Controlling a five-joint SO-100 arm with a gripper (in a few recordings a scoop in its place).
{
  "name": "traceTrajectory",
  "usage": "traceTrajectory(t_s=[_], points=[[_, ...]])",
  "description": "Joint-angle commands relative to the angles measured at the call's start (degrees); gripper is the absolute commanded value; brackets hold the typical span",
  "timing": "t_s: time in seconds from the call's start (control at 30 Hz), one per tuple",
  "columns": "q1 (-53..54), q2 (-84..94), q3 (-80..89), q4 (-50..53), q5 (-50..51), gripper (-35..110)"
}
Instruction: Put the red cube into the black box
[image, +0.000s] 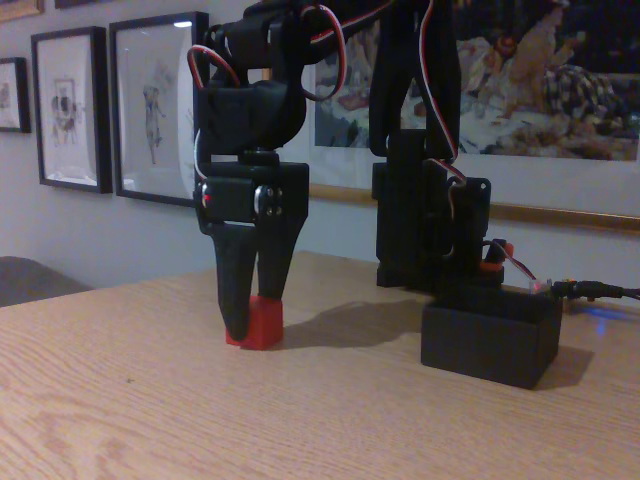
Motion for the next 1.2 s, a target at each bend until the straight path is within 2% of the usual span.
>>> traceTrajectory(t_s=[0.0,0.1,0.3,0.5,0.87,1.17], points=[[1.5,2.3,-1.3,-0.3,0.6,3],[1.8,6.7,-1.6,2.0,1.8,1],[3.6,19.5,-11.2,18.8,7.9,0],[14.7,24.2,-15.5,29.7,11.8,0],[45.7,21.9,-9.6,27.4,0.7,0],[49.2,19.9,-5.2,24.5,-0.1,4]])
